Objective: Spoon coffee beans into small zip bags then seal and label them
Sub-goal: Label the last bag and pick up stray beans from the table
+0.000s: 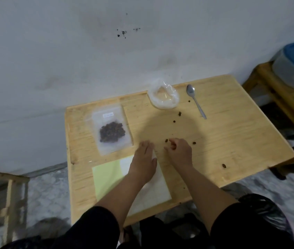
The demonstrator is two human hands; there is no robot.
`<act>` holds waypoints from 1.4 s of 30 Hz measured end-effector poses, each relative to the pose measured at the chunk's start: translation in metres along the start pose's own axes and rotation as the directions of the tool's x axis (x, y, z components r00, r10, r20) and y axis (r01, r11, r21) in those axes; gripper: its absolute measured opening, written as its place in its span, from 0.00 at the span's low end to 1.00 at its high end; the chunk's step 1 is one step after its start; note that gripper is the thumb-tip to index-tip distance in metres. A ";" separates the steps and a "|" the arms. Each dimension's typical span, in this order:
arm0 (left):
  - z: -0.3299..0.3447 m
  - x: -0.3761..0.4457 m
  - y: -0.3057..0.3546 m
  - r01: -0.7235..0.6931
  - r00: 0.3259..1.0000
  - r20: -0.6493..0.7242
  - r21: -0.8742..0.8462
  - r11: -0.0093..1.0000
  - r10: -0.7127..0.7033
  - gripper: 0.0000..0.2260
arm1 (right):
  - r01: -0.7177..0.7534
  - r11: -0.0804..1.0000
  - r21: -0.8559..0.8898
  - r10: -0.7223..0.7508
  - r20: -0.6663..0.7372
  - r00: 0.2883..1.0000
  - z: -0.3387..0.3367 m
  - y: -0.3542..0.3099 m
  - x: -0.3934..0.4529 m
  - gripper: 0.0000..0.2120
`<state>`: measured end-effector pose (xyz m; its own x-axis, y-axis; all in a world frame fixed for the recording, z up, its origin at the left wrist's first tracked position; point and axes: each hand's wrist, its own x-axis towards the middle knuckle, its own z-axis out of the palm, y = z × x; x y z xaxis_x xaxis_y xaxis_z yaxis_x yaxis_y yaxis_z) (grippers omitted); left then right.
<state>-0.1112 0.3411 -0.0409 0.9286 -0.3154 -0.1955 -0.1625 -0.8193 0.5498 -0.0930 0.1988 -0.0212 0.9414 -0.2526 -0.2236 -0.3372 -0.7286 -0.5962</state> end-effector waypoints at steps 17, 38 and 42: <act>0.014 0.019 -0.001 0.046 0.998 -0.044 0.122 0.991 -0.041 0.25 | 0.121 0.986 -0.117 -0.138 -0.151 0.979 0.019 0.000 0.010 0.05; 0.049 0.022 0.038 -0.113 0.993 0.050 0.209 0.971 0.105 0.25 | -0.282 0.554 0.783 0.614 -0.156 0.774 -0.006 0.021 -0.040 0.12; 0.070 0.021 0.072 0.003 1.000 0.005 0.150 0.989 -0.004 0.27 | -0.338 0.645 0.685 0.646 -0.254 0.720 -0.025 0.054 -0.048 0.07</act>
<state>-0.1268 0.2418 -0.0624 0.9277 -0.3144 -0.2014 -0.2078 -0.8829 0.4211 -0.1564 0.1559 -0.0233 0.4630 -0.8142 -0.3504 -0.5438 0.0513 -0.8376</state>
